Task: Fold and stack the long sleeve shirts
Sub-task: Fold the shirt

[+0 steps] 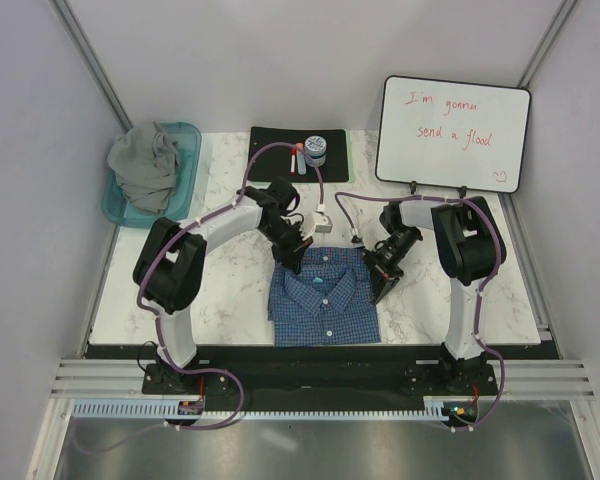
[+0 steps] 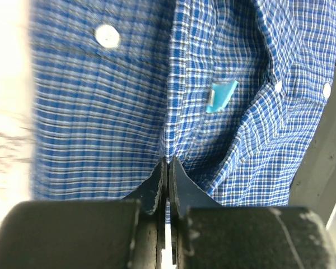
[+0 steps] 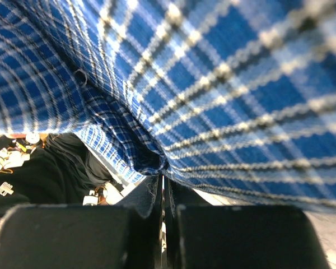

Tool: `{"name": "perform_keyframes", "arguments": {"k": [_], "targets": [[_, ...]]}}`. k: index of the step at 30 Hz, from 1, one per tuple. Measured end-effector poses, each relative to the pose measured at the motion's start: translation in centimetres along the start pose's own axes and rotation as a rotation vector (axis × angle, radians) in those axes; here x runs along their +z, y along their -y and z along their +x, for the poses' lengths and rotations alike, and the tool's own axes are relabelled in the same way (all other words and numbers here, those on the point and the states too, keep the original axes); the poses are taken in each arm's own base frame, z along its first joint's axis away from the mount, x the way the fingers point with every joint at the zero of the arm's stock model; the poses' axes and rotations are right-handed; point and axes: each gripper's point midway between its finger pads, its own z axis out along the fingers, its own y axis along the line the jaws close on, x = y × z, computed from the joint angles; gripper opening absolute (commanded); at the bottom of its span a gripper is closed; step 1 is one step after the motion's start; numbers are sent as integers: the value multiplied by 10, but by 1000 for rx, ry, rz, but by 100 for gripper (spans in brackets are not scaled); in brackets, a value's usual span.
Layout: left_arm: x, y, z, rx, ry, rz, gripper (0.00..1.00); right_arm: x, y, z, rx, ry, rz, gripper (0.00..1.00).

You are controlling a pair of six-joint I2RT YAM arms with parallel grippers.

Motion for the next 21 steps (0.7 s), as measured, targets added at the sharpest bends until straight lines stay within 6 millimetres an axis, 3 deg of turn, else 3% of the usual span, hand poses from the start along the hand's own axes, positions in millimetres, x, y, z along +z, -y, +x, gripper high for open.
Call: {"name": "perform_keyframes", "arguments": {"k": [6,11,12,13,15,16,19,21], "targets": [[-15,-13,-24,55,32,-68,2,0,0,0,1,-1,0,0],[-20,-19,-28,79,26,-102,2,0,1,0,6,-1,-2,2],[-20,-20,-27,81,23,-107,2,0,1,1,6,-2,-3,9],[-20,-21,-27,83,20,-109,2,-1,1,1,1,-1,-3,24],[-20,-22,-27,86,19,-112,3,-3,1,1,-11,-6,-5,36],[-21,-22,-27,87,18,-114,4,-5,0,1,-27,-10,-5,52],[-20,-23,-27,90,18,-115,16,-23,-2,-4,-87,-5,-7,56],[-19,-24,-27,90,17,-114,29,-35,-3,-11,-126,17,0,57]]}}
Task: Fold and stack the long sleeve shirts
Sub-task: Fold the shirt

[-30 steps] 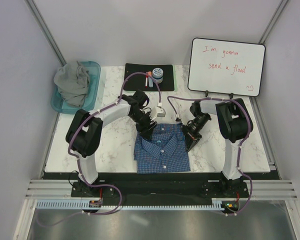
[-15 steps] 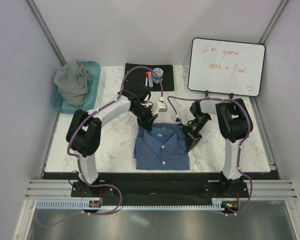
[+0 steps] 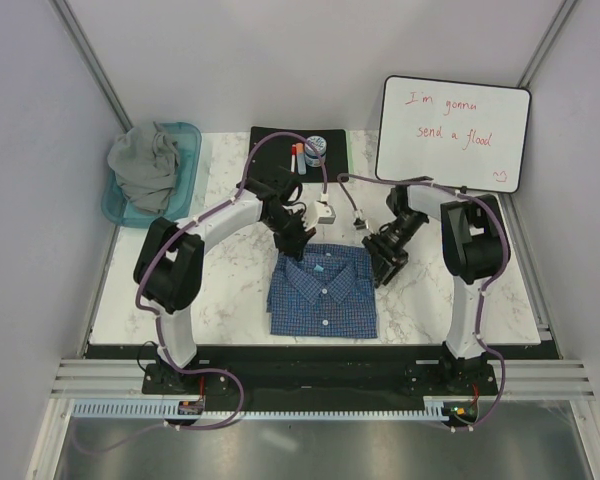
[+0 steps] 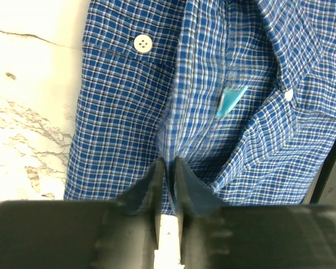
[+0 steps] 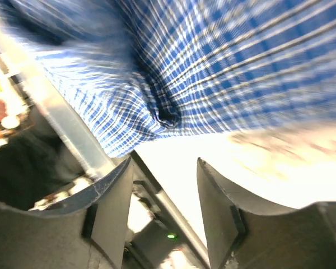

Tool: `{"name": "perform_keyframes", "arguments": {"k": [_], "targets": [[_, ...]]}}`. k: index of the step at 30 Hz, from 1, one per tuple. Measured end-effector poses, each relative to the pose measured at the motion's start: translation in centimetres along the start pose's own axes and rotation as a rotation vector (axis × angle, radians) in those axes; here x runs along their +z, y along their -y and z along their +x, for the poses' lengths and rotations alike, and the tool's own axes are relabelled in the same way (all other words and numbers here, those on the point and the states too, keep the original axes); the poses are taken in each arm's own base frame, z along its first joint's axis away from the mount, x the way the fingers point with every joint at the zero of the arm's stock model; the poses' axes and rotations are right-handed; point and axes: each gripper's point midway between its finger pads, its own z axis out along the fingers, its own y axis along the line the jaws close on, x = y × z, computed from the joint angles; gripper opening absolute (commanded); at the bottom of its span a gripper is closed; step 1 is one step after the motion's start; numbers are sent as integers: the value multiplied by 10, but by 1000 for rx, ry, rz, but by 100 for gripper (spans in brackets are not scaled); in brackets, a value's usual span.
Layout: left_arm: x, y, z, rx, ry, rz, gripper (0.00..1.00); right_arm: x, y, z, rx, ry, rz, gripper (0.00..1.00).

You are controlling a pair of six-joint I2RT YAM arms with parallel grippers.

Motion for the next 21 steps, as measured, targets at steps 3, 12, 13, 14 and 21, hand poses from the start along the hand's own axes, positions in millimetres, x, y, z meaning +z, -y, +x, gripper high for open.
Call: {"name": "perform_keyframes", "arguments": {"k": [3,12,13,14,21], "targets": [[4,-2,1,0,-3,2,41,-23,-1,-18,-81,61,40,53],[9,-2,-5,22,18,5,59,-91,-12,-113,-225,265,159,41],[11,-1,-7,28,21,10,60,-92,-8,-127,-234,282,163,43],[13,1,-10,35,24,16,60,-90,-5,-138,-235,288,160,43],[36,17,-20,90,22,62,56,-34,11,-166,-218,206,118,52]]}}
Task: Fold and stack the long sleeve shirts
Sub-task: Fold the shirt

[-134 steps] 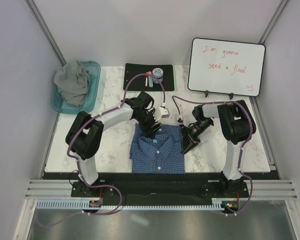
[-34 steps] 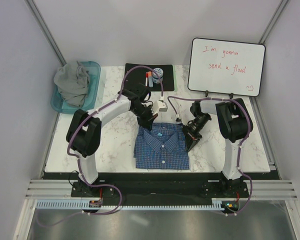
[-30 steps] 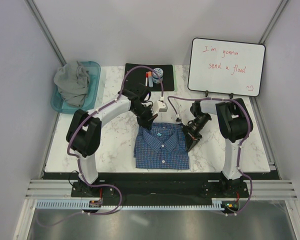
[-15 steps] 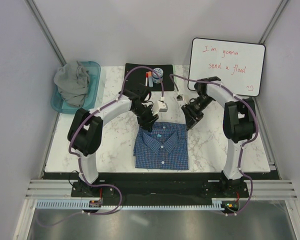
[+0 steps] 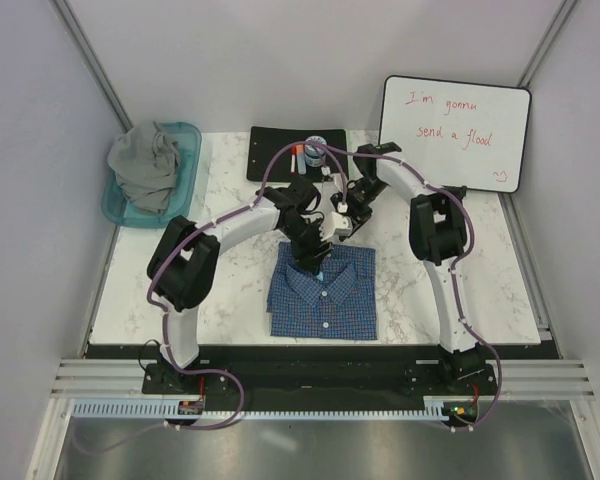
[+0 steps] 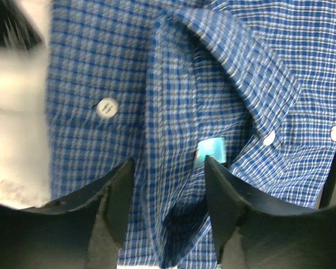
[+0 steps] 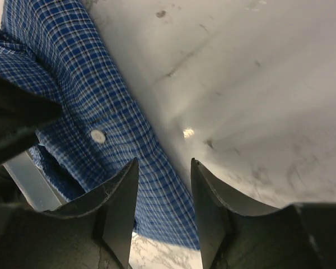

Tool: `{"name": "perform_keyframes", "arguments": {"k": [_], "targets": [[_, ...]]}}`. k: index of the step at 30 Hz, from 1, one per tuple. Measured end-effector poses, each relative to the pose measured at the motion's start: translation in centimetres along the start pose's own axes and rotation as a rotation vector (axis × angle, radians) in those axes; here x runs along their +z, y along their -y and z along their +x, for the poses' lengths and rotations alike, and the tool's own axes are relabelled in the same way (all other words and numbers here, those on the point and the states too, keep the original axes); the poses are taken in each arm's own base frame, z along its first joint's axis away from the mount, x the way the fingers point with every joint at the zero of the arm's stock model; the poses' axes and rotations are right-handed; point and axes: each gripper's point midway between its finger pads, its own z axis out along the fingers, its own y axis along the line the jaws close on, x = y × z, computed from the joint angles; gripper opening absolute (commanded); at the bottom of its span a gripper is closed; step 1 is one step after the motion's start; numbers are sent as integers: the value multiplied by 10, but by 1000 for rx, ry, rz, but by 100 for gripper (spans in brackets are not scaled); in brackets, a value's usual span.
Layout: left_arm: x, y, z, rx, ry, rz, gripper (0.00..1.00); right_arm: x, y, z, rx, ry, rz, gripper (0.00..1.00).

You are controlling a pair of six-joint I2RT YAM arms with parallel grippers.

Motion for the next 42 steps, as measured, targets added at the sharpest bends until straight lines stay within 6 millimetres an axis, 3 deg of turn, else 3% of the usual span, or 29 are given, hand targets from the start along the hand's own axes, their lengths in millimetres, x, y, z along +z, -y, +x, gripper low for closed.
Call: {"name": "perform_keyframes", "arguments": {"k": [4,5,9,11,16,32,40,42], "targets": [[10,5,0,15,-14,20,36,25,-10,1,-26,-46,-22,48],[11,6,1,16,-15,22,26,28,-12,1,-32,-52,-25,46],[11,5,1,24,-16,19,10,36,-19,0,-55,-64,-44,26],[11,4,1,23,-19,16,5,37,-19,0,-63,-61,-51,23],[7,-2,-5,39,-20,-16,2,39,-19,2,-91,-62,-67,18],[-10,-30,-38,117,8,-129,2,41,-20,4,-141,-58,-90,16],[3,-44,-29,124,-29,-149,2,41,-20,4,-146,-59,-91,17],[6,-47,-26,122,-36,-154,10,41,-19,4,-147,-59,-90,18]]}}
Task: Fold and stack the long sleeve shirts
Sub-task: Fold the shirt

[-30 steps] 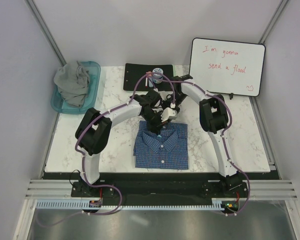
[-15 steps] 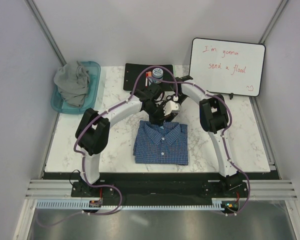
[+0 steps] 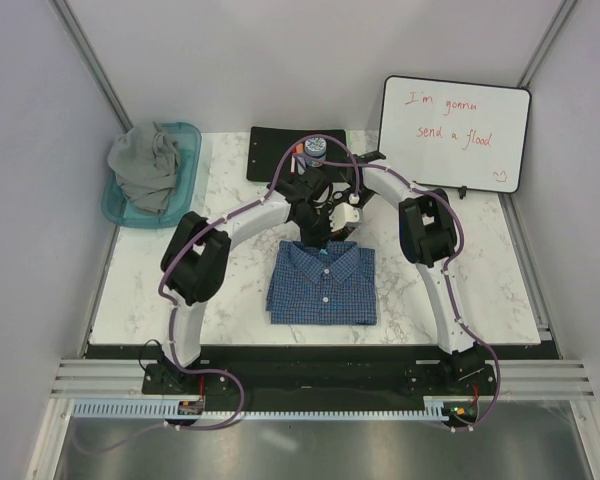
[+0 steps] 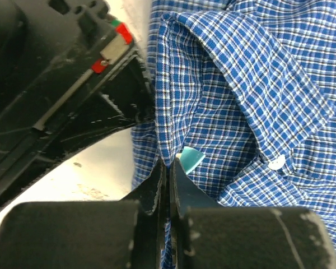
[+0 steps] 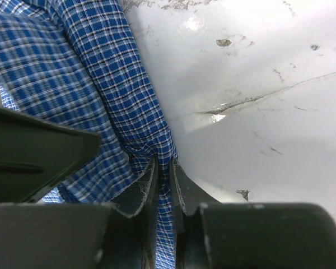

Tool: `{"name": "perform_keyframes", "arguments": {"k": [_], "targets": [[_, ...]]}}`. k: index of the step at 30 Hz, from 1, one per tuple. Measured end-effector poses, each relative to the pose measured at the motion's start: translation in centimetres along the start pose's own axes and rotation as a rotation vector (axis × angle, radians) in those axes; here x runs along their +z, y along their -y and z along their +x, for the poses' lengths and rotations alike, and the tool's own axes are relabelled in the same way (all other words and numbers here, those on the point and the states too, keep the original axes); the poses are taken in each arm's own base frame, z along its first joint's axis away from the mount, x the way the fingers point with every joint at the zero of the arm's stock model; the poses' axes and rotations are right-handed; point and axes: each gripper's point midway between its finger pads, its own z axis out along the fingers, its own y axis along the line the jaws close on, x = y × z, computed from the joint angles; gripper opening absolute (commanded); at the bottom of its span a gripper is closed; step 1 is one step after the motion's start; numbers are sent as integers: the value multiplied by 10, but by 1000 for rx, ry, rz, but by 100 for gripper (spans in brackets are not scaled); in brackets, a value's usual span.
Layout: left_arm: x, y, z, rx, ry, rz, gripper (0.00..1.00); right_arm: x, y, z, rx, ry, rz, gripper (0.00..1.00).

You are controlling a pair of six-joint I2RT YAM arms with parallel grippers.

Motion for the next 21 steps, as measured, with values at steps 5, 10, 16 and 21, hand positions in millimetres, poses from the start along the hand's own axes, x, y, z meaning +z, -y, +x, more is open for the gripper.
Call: {"name": "perform_keyframes", "arguments": {"k": [5,10,16,21], "targets": [[-1,-9,0,4,1,-38,38,-4,4,-2,3,-5,32,53],[-29,-16,-2,-89,47,-85,66,-27,17,-21,21,51,119,72],[-128,-27,8,-391,249,-196,84,-102,44,-37,67,219,269,66],[-141,-13,45,-635,283,-212,77,-158,8,-13,118,324,321,56]]}}
